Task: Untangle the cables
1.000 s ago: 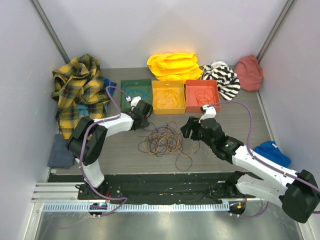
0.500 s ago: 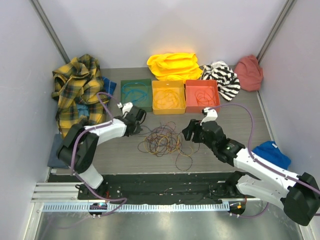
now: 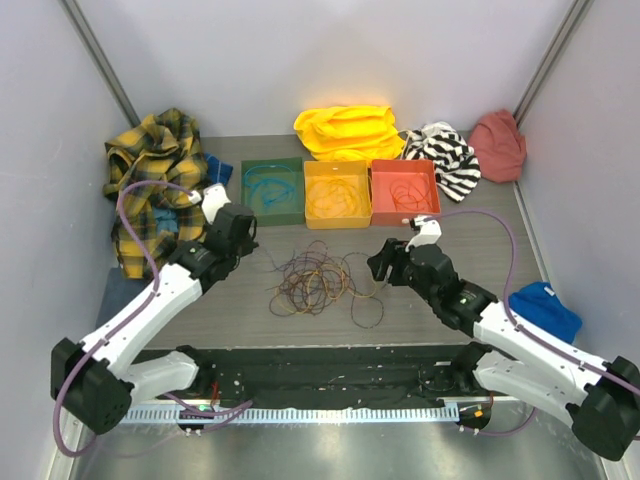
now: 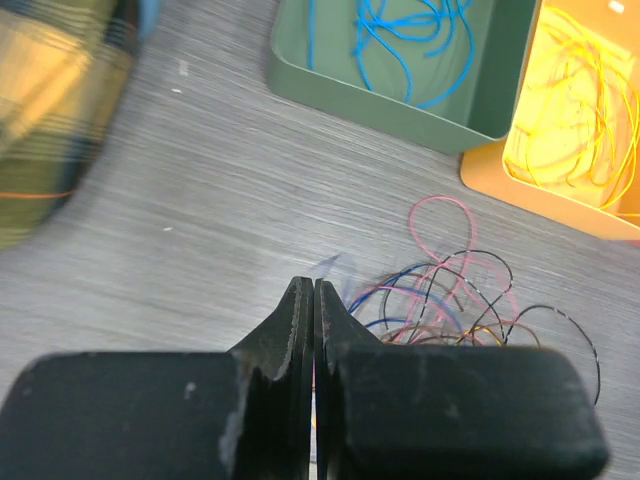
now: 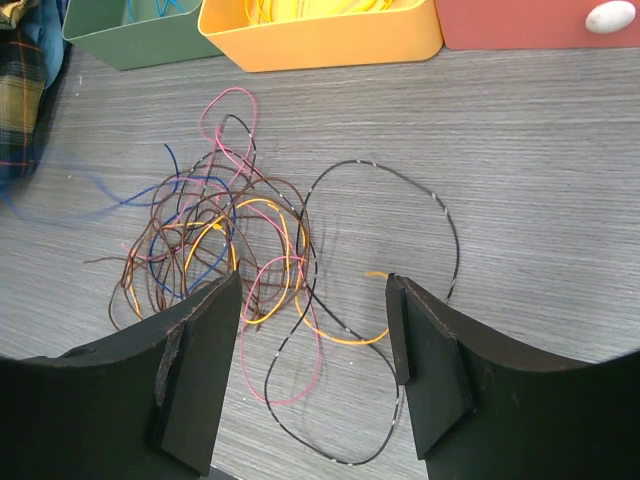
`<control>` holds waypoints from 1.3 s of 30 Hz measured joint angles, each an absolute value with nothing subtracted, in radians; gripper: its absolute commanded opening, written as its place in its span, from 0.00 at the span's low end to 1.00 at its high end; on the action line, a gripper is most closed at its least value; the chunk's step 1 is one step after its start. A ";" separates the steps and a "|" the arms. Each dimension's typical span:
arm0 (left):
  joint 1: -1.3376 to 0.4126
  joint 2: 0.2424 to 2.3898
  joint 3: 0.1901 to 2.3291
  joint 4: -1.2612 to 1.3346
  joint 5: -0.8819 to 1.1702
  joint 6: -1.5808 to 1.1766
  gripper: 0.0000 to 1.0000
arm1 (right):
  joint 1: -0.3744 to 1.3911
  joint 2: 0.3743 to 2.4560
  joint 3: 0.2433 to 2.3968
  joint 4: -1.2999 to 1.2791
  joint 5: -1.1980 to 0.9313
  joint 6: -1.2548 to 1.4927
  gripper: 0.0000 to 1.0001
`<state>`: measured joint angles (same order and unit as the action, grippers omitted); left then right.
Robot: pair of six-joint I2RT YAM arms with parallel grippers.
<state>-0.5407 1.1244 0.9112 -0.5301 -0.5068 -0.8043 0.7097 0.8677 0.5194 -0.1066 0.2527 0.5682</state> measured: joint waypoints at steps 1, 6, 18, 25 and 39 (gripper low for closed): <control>-0.540 1.101 0.911 -0.546 -0.517 -0.804 0.00 | 0.710 0.861 0.516 -0.107 0.252 0.570 0.67; -0.536 1.069 0.891 -0.576 -0.525 -0.807 0.00 | 0.711 0.891 0.498 -0.103 0.220 0.580 0.65; -0.534 1.137 0.812 -0.576 -0.418 -0.841 0.40 | 0.767 1.130 0.531 -0.038 0.154 0.577 0.53; -0.534 1.104 0.780 -0.504 -0.302 -0.860 0.38 | 0.797 1.301 0.603 0.039 0.147 0.572 0.52; -0.535 1.079 0.684 -0.448 -0.223 -0.902 0.35 | 0.798 1.573 0.750 0.107 0.205 0.550 0.45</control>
